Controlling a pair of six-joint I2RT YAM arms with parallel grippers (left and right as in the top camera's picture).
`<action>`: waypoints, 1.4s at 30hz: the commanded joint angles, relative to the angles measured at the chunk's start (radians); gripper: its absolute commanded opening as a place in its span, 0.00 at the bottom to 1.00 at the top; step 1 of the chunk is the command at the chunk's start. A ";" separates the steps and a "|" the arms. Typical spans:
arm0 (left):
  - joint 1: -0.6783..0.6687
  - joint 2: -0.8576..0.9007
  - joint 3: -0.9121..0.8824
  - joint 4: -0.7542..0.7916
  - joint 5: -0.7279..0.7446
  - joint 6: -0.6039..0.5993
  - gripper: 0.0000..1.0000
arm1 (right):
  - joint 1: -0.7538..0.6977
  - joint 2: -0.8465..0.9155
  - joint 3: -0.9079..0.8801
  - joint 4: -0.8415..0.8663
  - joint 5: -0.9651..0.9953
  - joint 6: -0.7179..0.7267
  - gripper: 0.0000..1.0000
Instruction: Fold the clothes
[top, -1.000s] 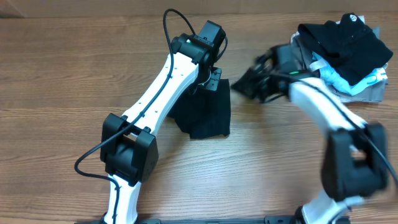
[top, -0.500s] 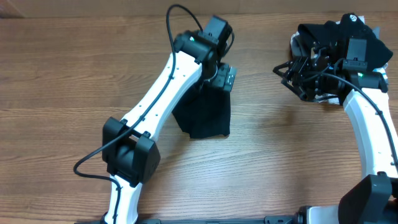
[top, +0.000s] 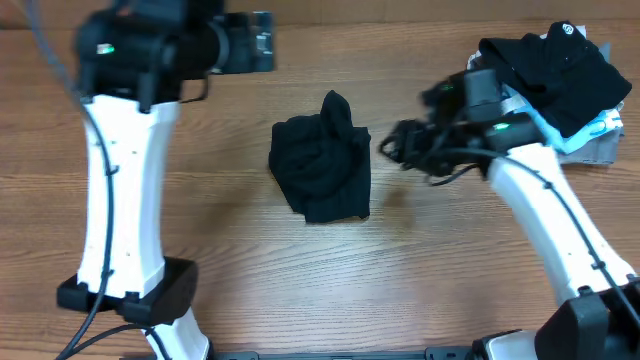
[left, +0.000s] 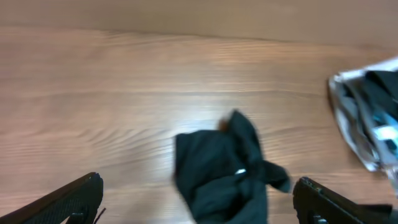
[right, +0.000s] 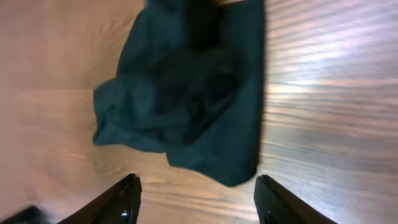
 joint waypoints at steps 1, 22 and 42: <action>0.067 0.023 0.002 -0.068 -0.020 0.047 1.00 | 0.151 0.003 0.002 0.048 0.195 0.154 0.64; 0.099 0.034 0.002 -0.113 -0.048 0.077 1.00 | 0.324 0.222 0.002 0.207 0.301 0.414 0.04; 0.099 0.105 0.002 -0.144 -0.048 0.118 1.00 | 0.153 0.183 0.018 -0.243 0.331 0.311 0.41</action>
